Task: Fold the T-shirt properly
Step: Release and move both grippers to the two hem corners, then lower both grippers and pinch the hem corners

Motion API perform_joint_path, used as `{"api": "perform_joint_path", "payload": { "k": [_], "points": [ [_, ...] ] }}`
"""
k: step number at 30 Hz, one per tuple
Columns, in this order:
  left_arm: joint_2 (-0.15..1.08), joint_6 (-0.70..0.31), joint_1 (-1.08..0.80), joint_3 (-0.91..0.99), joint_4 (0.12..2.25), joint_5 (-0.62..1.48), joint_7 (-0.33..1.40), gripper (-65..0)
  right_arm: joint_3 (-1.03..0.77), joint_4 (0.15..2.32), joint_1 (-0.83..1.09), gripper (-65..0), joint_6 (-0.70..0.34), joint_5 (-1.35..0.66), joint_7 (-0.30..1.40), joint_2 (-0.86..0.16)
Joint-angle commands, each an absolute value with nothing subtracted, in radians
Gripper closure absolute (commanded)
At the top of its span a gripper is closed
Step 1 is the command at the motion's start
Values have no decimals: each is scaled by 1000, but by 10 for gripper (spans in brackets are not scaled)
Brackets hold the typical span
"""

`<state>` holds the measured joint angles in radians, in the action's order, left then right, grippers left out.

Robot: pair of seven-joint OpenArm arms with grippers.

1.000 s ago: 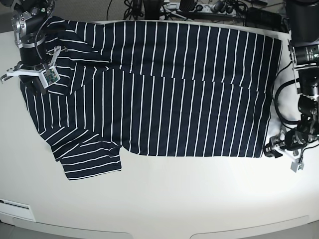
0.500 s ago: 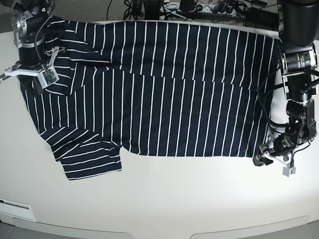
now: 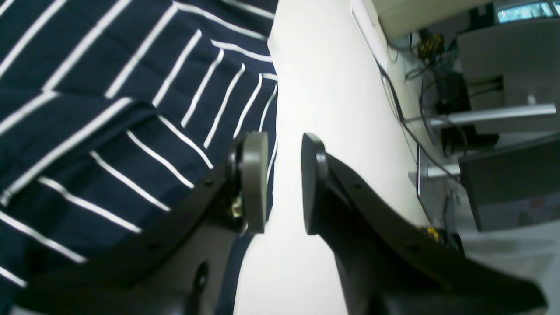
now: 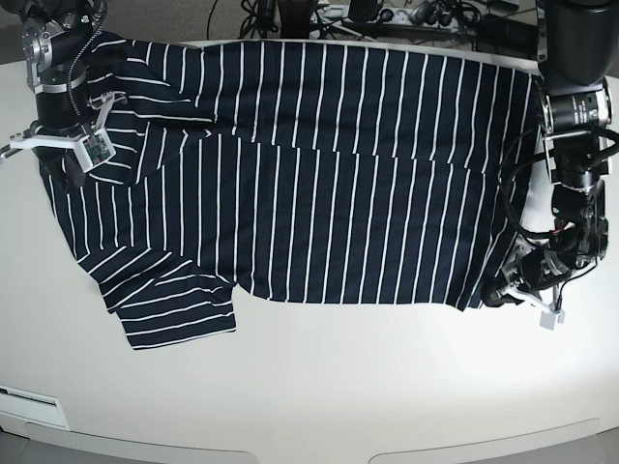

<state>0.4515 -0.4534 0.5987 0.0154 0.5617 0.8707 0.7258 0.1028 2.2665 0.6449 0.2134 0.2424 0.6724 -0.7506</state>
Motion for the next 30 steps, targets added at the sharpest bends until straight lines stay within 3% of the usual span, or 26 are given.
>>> {"api": "perform_joint_path", "payload": {
  "k": [1, 3, 8, 12, 19, 30],
  "points": [
    [452, -421, 594, 9, 552, 786, 810, 0, 95, 2284, 628, -166, 231, 262, 650, -765],
    [452, -422, 593, 9, 552, 786, 810, 0, 95, 2284, 587, -179, 253, 254, 650, -765],
    [452, -422, 593, 9, 552, 783, 813, 0, 95, 2246, 414, -304, 221, 131, 616, -759],
    [452, -422, 593, 9, 552, 782, 813, 0, 95, 2103, 198, -307, 130, -45, 566, -723],
    [452, -422, 593, 9, 552, 760, 813, 0, 95, 1625, -188, -307, -159, -443, 569, -617],
    [452, -426, 578, 9, 552, 750, 813, 0, 95, 735, -638, -307, -472, -717, 608, -561]
  ]
}}
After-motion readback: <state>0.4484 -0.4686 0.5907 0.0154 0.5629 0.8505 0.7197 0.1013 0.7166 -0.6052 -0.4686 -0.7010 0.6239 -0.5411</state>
